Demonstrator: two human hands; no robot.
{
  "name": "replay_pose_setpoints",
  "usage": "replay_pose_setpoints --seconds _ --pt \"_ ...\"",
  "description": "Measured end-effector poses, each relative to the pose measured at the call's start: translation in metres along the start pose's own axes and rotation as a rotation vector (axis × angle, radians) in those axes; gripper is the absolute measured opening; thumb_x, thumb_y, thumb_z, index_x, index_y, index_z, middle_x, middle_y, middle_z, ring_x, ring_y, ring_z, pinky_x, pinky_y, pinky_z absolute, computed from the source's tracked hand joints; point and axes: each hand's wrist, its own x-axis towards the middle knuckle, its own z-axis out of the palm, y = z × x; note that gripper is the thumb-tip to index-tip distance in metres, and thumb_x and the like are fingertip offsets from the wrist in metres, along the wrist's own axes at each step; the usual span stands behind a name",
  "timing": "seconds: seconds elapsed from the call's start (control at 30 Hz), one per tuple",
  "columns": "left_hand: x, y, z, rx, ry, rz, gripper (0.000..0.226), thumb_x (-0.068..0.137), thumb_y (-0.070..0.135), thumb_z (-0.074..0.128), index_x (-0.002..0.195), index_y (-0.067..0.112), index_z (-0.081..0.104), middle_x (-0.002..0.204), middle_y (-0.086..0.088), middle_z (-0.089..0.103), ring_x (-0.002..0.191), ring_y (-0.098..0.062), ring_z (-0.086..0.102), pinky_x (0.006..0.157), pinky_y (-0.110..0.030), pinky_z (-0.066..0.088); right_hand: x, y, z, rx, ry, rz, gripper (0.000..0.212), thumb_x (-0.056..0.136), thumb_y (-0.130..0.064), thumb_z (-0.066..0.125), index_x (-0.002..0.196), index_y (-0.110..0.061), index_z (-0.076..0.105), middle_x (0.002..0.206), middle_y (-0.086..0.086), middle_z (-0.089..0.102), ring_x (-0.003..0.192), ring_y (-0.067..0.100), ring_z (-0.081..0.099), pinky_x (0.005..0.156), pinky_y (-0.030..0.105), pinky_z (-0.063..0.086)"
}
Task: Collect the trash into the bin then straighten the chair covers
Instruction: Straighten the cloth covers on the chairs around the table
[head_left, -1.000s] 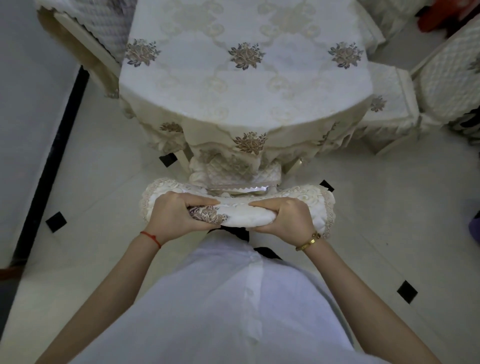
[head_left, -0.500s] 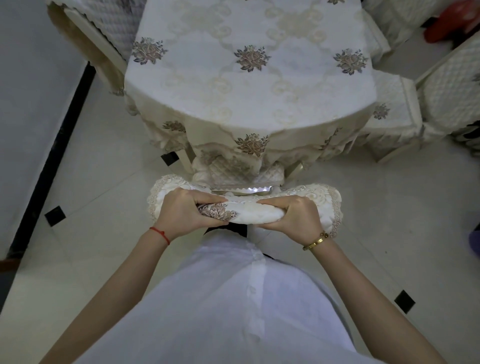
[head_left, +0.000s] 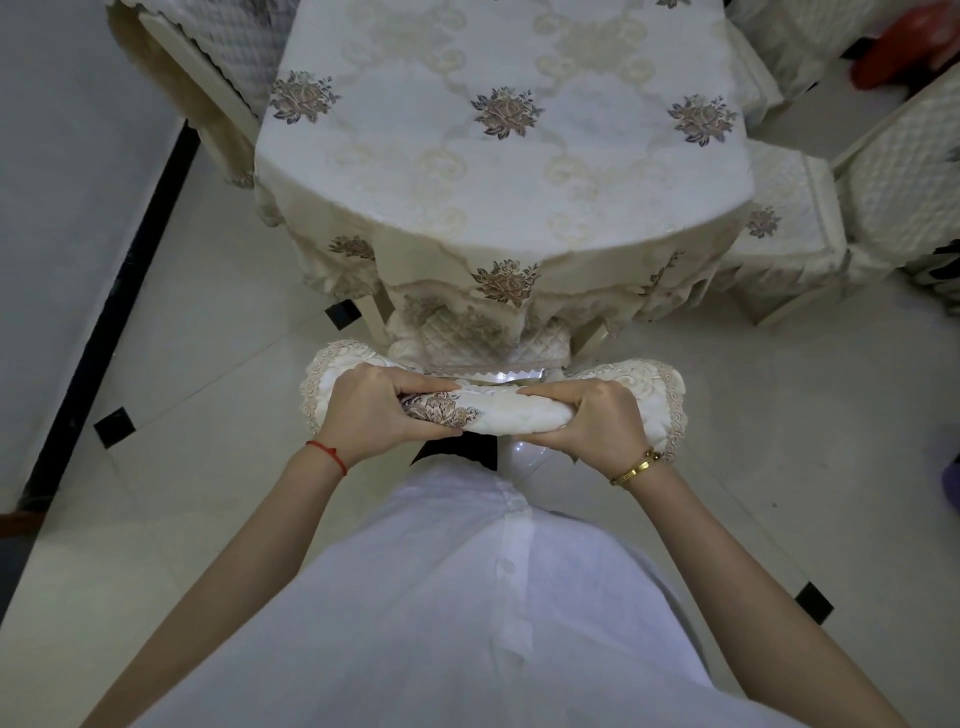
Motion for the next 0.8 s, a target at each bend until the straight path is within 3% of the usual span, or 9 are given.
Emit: replay_pose_setpoints --seconds 0.17,0.33,0.47,0.6,0.8 --pt "-0.002 0.001 -0.001 0.042 -0.036 0.072 0.054 0.058 0.071 0.069 0.104 0.044 0.071 0.099 0.021 0.072 0.093 0.005 0.063 0.076 -0.008 0.043 -0.001 0.003 0.0 -0.051 -0.014 -0.095 0.053 0.063 -0.069 0.065 0.104 -0.036 0.071 0.094 -0.015 0.073 0.085 0.007 0.065 0.073 0.024 0.048" --pt "-0.005 0.005 -0.002 0.137 -0.095 0.253 0.056 0.072 0.06 0.072 0.12 0.032 0.065 0.109 0.01 0.07 0.097 -0.01 0.064 0.084 -0.026 0.049 -0.013 0.01 -0.007 -0.116 0.001 -0.185 0.059 0.071 -0.061 0.07 0.115 -0.021 0.064 0.113 -0.006 0.068 0.104 0.012 0.062 0.091 0.032 0.047" --pt "-0.01 0.017 -0.007 0.19 -0.066 0.338 0.054 0.081 0.061 0.065 0.123 0.028 0.062 0.115 0.008 0.068 0.102 -0.011 0.064 0.09 -0.031 0.048 -0.038 0.015 -0.021 -0.187 0.147 -0.138 0.048 0.081 -0.057 0.061 0.113 -0.021 0.064 0.116 -0.007 0.065 0.11 0.011 0.056 0.098 0.026 0.037" --pt "-0.019 0.035 -0.01 0.241 0.043 0.385 0.042 0.088 0.047 0.062 0.121 0.021 0.065 0.114 0.004 0.07 0.103 -0.014 0.064 0.091 -0.032 0.048 -0.069 0.014 -0.022 -0.24 0.334 -0.076 0.033 0.089 -0.037 0.061 0.114 -0.015 0.064 0.116 -0.001 0.065 0.112 0.017 0.057 0.098 0.033 0.041" --pt "-0.033 0.046 -0.009 0.263 0.086 0.436 0.033 0.089 0.028 0.066 0.119 0.015 0.067 0.111 0.0 0.071 0.098 -0.016 0.066 0.086 -0.03 0.048 -0.116 -0.003 -0.014 -0.254 0.459 0.061 0.028 0.092 -0.029 0.056 0.113 -0.012 0.063 0.113 0.003 0.065 0.107 0.019 0.058 0.099 0.036 0.044"
